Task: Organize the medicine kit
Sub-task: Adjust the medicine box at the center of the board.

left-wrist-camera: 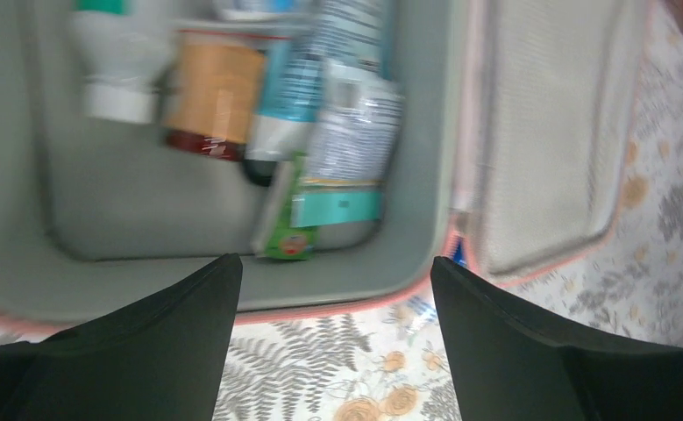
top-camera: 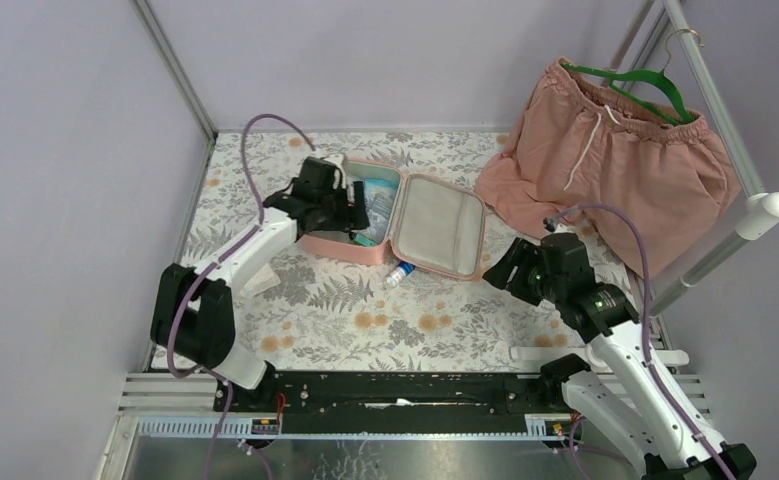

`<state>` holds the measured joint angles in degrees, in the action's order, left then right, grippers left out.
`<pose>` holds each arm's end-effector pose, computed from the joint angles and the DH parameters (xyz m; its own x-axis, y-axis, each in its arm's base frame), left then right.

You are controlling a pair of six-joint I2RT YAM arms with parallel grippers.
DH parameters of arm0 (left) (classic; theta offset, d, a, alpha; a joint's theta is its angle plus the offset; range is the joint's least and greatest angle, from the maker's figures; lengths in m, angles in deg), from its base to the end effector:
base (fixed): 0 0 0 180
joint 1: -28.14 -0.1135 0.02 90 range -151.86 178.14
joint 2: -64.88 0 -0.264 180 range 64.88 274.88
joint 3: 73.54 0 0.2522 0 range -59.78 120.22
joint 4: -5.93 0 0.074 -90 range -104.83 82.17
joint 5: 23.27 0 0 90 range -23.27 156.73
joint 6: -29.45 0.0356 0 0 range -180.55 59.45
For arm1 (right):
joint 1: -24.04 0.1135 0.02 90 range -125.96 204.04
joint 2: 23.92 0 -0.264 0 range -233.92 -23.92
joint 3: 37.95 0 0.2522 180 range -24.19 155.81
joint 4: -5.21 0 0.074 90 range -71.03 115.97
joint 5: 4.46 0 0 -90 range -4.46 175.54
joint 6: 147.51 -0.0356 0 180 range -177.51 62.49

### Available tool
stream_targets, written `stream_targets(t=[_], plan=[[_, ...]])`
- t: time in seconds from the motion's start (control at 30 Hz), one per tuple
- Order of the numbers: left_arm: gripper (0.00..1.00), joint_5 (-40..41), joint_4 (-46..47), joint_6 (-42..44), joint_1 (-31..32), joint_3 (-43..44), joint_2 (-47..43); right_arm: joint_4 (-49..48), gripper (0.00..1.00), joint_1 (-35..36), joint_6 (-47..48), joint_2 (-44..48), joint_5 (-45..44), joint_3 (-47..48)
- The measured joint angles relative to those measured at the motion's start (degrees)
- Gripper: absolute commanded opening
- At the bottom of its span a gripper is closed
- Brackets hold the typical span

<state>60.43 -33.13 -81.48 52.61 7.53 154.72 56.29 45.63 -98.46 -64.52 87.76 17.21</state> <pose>0.3096 -0.1452 0.2580 -0.8011 -0.0255 -0.5980 0.2062 0.9262 -0.3158 0.1406 0.0571 0.2835 -0.6779 0.4361 -0.5919 0.0631 0.8366 0.5441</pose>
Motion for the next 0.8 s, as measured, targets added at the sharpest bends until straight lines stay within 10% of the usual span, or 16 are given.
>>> stream_targets(t=[0.43, 0.8], plan=[[0.83, 4.35, 1.27, -4.26, -7.61, -4.35, 3.04, -16.37, 0.57, 7.93, -1.36, -17.07, 10.8, -6.01], [0.83, 5.57, 6.1, -7.34, -6.82, -12.33, -2.56, -32.52, 0.51, 12.39, -3.08, -29.07, 1.44, -8.83]])
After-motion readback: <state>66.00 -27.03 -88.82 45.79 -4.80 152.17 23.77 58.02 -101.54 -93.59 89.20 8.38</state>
